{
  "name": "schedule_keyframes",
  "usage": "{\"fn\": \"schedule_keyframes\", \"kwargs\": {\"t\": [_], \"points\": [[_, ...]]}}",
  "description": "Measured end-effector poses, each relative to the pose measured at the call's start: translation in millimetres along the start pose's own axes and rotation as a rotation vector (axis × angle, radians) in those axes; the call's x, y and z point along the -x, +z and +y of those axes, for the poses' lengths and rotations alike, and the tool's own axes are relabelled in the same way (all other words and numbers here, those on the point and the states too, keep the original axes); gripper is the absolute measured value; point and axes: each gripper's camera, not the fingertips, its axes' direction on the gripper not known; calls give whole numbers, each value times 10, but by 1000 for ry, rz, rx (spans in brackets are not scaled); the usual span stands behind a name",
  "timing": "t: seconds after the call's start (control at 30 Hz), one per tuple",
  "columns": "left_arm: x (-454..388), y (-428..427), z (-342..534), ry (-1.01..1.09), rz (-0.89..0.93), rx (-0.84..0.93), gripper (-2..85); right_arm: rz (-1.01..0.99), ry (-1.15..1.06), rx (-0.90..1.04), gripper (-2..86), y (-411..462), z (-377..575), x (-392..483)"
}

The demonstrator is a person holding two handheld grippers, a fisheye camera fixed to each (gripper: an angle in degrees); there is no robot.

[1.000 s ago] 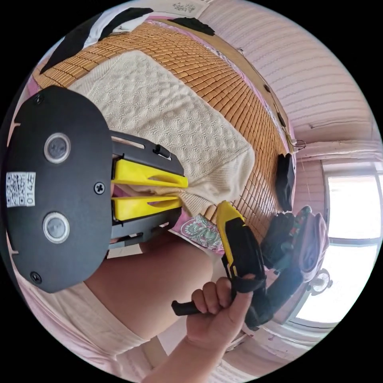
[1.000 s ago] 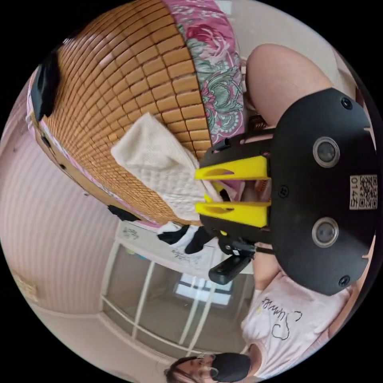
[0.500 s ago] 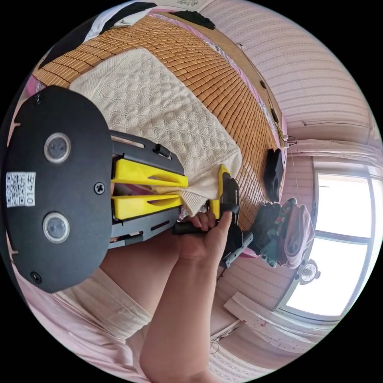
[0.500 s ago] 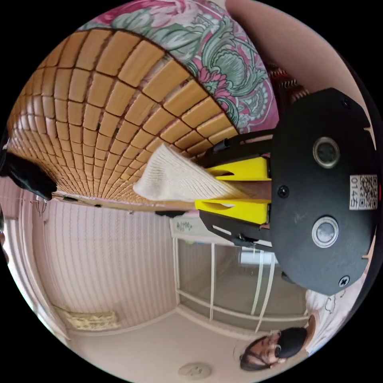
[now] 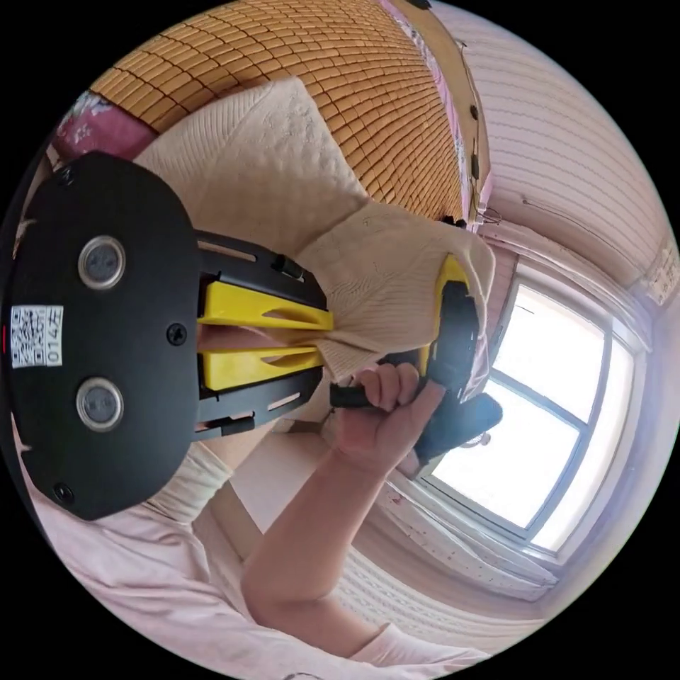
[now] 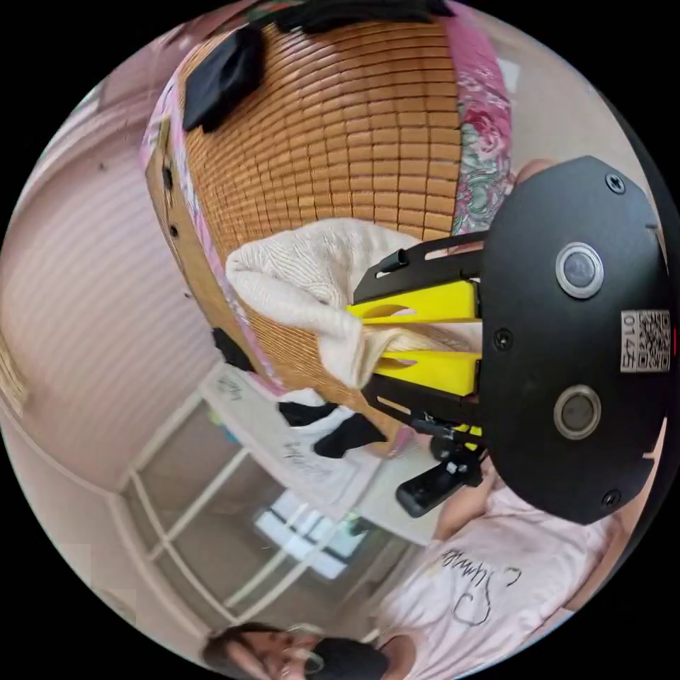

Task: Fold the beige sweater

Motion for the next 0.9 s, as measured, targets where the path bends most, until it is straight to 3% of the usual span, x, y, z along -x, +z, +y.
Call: {"fn": "schedule_keyframes", "kwargs": {"t": [0.2, 0.33, 0.47, 0.7, 0.8, 0.9], "points": [[290, -568, 432, -61, -186, 181, 53, 168, -260, 476, 89, 1501, -36, 740], [436, -955, 644, -161, -222, 207, 51, 171, -279, 450, 90, 1535, -17, 979], [606, -1168, 565, -233, -323, 134, 51, 49, -277, 312, 93, 1260, -118, 1155], [1069, -1247, 199, -283, -542, -8, 77, 324, -167, 243, 130, 1604, -296, 1258], [1407, -1048, 81, -332, -558, 64, 74, 467, -217, 277, 100, 1815, -332, 1329], [1690, -760, 30, -405, -489, 227, 38, 416, -231, 323, 68, 1872, -402, 1299]]}}
